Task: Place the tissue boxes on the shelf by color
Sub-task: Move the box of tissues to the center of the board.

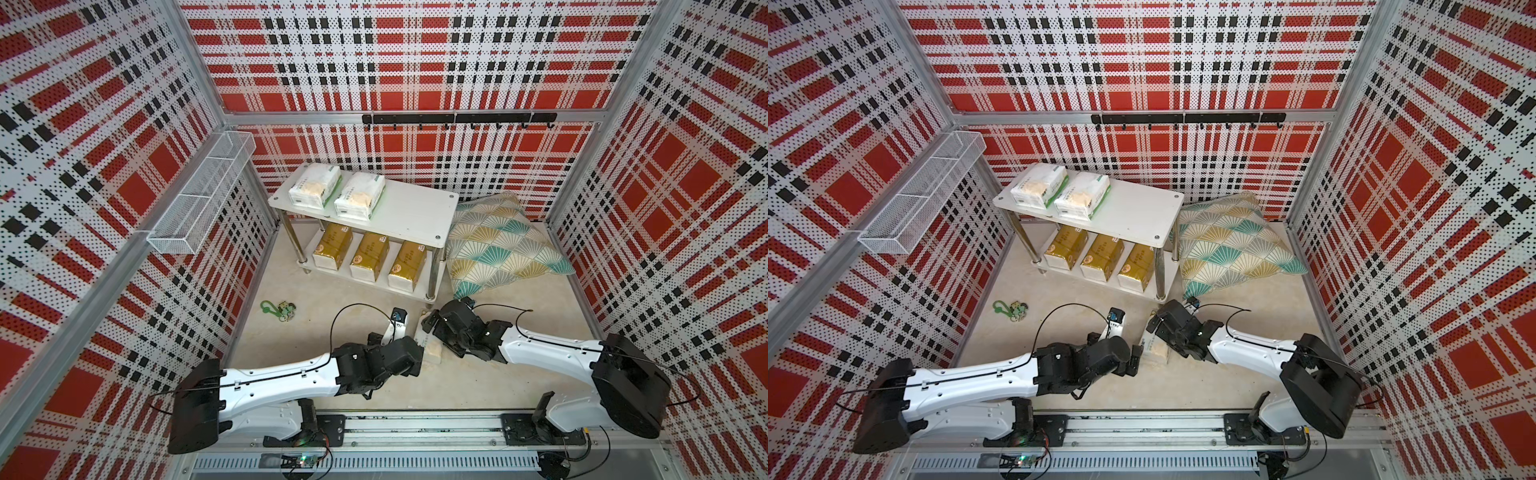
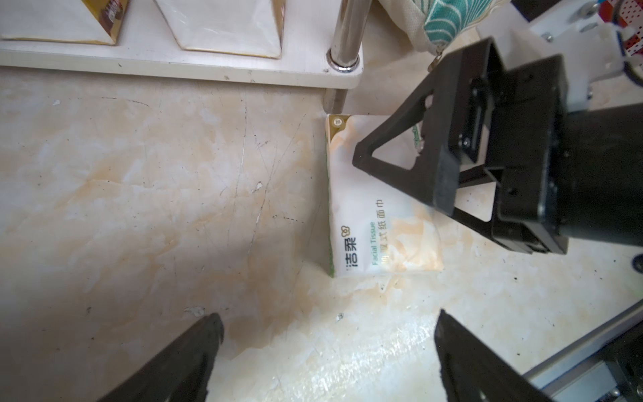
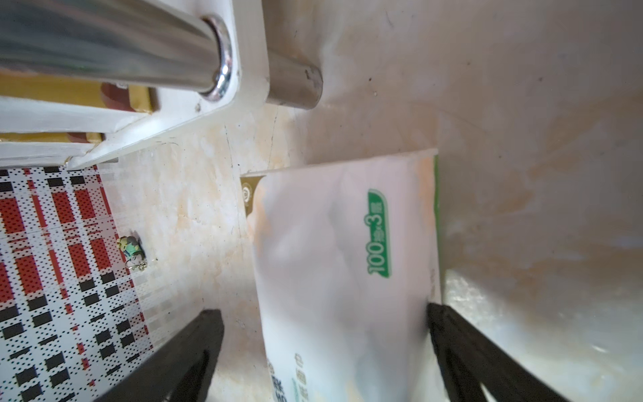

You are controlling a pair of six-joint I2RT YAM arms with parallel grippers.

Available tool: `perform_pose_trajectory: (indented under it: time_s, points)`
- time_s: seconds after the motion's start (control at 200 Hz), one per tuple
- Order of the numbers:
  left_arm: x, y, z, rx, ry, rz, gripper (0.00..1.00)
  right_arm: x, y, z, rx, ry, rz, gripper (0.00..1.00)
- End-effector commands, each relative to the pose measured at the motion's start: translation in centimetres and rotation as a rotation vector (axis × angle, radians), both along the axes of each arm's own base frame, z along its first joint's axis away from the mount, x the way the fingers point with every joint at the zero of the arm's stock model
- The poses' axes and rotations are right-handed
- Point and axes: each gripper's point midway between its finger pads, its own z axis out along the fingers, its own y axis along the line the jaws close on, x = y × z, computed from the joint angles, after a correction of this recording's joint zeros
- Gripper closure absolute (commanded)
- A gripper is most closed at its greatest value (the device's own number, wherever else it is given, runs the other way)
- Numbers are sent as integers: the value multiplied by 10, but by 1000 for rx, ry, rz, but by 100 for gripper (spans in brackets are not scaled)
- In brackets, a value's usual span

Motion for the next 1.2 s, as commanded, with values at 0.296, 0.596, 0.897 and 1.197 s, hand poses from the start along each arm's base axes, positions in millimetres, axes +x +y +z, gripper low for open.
perform_pose_trajectory:
  time_s: [0.296, 0.596, 0.897, 1.197]
  points:
    - [-4, -15, -28, -17, 7, -23, 1, -1, 32, 20, 145, 18, 18, 0]
    - [17, -16, -40, 57, -38, -21, 1, -2, 22, 23, 121, -6, 9, 0]
    - [30, -26, -48, 96, -28, -51, 1, -3, 19, 20, 110, -12, 11, 0]
    - [34, -36, -52, 77, 6, -119, 1, -1, 21, 20, 110, -21, 18, 0]
